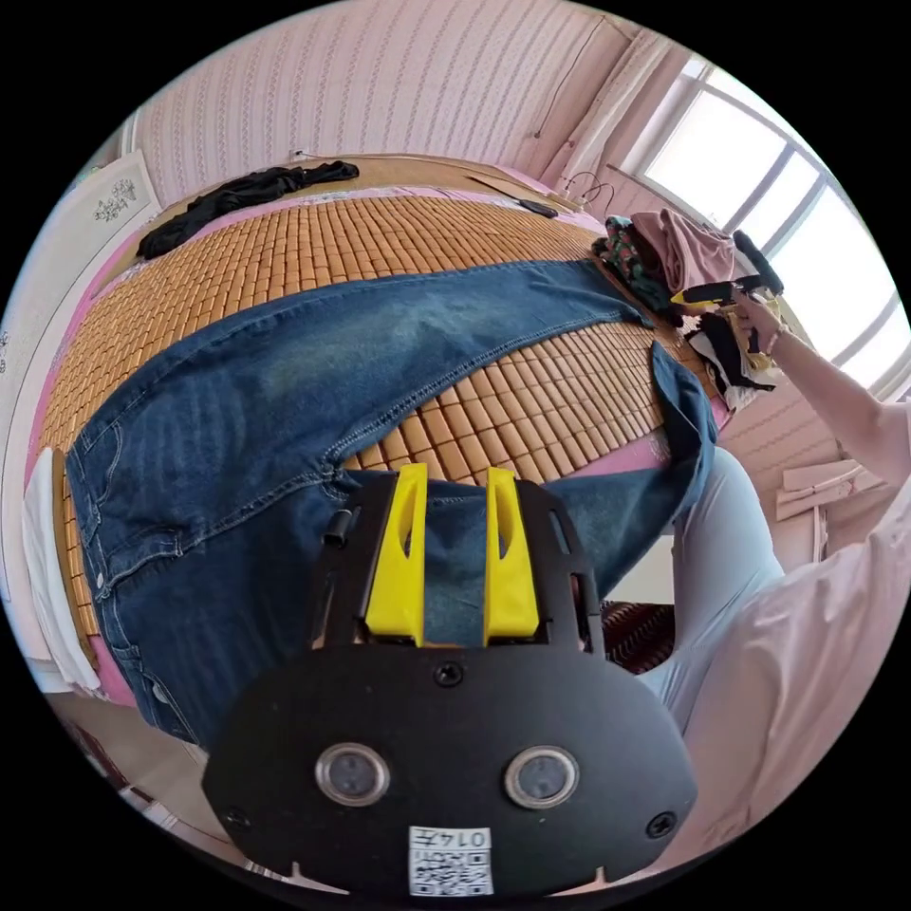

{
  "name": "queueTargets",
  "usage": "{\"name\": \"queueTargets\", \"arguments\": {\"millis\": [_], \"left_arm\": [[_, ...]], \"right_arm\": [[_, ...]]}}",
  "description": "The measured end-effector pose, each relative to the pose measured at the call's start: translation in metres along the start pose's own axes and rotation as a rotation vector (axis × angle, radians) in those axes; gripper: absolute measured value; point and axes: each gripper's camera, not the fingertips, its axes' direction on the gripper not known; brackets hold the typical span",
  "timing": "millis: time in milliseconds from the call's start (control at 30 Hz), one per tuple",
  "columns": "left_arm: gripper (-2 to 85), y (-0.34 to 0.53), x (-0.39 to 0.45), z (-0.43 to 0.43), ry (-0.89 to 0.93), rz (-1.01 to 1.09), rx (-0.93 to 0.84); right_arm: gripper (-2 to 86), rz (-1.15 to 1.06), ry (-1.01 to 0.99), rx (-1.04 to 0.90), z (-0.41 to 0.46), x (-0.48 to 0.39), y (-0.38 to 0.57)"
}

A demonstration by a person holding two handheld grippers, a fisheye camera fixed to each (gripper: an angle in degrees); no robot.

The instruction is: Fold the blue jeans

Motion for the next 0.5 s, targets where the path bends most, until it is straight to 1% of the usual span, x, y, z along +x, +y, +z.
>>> {"name": "queueTargets", "arguments": {"millis": [33, 100, 133, 167, 200, 233, 267, 333, 367, 433, 500], "left_arm": [[10.5, 0.009, 0.013, 0.005, 0.01, 0.017, -0.024], [11.0, 0.018, 0.032, 0.015, 0.0, 0.049, -0.059], [11.7, 0.021, 0.043, 0.026, -0.022, 0.068, -0.096], [12.2, 0.022, 0.053, 0.042, -0.055, 0.075, -0.142], [12.3, 0.022, 0.056, 0.051, -0.075, 0.076, -0.165], [12.3, 0.023, 0.063, 0.063, -0.132, 0.071, -0.18], [11.8, 0.022, 0.071, 0.064, -0.172, 0.077, -0.172], [11.6, 0.023, 0.078, 0.063, -0.192, 0.057, -0.168], [11.1, 0.025, 0.082, 0.062, -0.196, 0.068, -0.158], [9.2, 0.028, 0.082, 0.059, -0.192, 0.057, -0.139], [3.1, 0.028, 0.08, 0.054, -0.157, 0.04, -0.127]], "right_arm": [[17.1, 0.015, -0.034, -0.032, 0.015, 0.002, 0.011], [16.5, 0.099, -0.115, -0.171, 0.072, 0.007, 0.048], [12.1, 0.107, -0.093, -0.184, 0.08, 0.006, 0.056], [3.3, 0.11, 0.052, -0.018, 0.064, -0.004, 0.076], [1.5, 0.102, 0.164, -0.005, 0.069, -0.013, 0.089], [0.6, 0.079, 0.189, -0.029, 0.076, -0.017, 0.093], [0.0, 0.02, 0.257, 0.023, 0.07, -0.029, 0.1], [-0.6, -0.029, 0.306, -0.026, 0.067, -0.038, 0.097], [-0.7, -0.024, 0.296, -0.06, 0.062, -0.036, 0.094], [-0.7, 0.007, 0.218, -0.047, 0.045, -0.026, 0.096], [-0.4, 0.084, 0.026, 0.024, 0.013, -0.006, 0.104]]}}
